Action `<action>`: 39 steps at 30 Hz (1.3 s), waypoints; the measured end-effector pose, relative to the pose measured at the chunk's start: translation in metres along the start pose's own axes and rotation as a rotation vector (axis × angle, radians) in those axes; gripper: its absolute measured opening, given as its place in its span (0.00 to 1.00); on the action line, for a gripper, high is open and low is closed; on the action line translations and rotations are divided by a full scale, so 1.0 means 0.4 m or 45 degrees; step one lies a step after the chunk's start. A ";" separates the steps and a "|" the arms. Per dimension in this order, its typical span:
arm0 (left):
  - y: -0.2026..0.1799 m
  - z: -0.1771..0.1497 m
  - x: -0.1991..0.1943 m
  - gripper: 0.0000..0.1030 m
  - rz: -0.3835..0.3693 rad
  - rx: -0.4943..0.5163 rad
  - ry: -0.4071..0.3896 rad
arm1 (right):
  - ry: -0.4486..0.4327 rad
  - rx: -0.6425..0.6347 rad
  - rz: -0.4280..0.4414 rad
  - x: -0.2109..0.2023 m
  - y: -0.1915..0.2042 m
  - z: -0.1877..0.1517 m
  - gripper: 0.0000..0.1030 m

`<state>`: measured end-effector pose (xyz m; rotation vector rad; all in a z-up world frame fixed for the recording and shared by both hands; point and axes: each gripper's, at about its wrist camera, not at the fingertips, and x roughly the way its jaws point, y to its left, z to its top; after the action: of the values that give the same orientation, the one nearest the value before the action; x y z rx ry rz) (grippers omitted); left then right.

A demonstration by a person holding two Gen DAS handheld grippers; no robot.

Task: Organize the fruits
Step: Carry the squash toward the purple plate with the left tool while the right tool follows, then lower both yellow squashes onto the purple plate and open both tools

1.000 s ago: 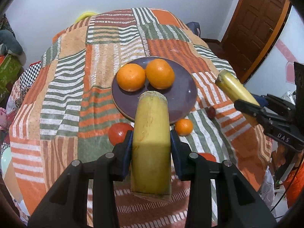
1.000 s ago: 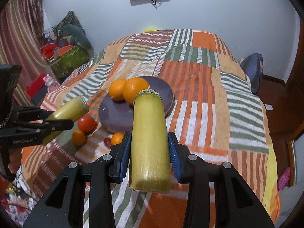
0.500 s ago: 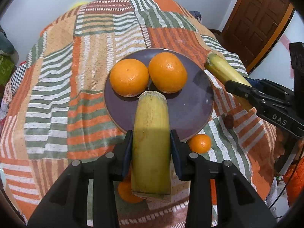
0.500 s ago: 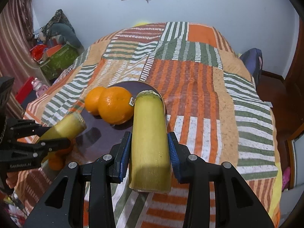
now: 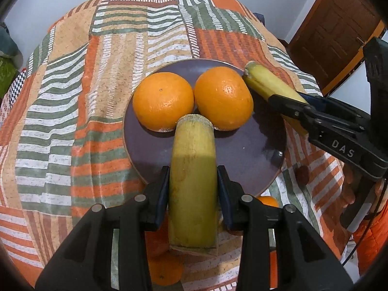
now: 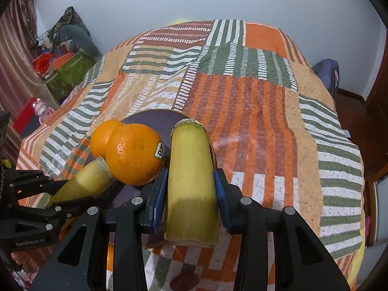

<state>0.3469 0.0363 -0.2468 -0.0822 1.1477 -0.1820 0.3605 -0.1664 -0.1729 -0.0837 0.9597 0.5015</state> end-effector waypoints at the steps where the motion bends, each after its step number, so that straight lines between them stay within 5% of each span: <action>1: -0.001 0.002 0.002 0.36 0.005 0.002 -0.002 | 0.004 -0.008 -0.004 0.005 0.003 0.002 0.34; 24: -0.005 0.031 0.021 0.36 0.012 0.008 0.024 | 0.049 -0.039 -0.021 0.047 0.014 0.011 0.35; 39: -0.015 0.011 -0.114 0.36 0.086 -0.001 -0.153 | -0.052 -0.009 -0.008 -0.065 0.033 0.005 0.43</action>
<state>0.3323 0.0387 -0.2029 -0.0541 1.0292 -0.1149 0.3439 -0.1640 -0.1488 -0.0826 0.9173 0.4992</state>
